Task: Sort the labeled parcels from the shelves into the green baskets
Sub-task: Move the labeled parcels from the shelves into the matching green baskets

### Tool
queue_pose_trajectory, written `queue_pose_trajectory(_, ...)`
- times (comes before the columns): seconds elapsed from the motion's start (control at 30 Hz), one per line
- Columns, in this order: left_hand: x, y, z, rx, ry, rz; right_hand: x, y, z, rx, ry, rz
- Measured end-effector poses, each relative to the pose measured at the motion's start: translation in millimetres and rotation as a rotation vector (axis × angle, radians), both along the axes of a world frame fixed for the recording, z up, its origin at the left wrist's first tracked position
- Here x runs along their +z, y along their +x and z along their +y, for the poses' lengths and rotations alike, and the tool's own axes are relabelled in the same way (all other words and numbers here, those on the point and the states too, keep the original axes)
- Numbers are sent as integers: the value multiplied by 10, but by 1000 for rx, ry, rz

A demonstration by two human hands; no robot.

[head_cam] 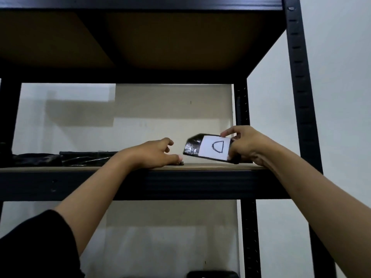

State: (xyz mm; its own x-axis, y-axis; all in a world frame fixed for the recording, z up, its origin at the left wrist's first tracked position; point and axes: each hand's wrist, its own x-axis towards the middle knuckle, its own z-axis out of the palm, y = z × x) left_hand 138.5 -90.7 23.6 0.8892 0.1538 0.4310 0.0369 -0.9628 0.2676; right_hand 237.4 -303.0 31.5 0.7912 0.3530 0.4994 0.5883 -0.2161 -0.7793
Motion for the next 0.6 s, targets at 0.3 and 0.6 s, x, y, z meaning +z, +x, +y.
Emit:
queue_pose_trajectory(0.3, 21, -34, -11, 9, 29, -19, 12, 97, -19, -133, -119, -36)
queue_pose_trajectory(0.6, 79, -64, 481, 308, 223, 235, 205, -90, 488, -297, -931, -341)
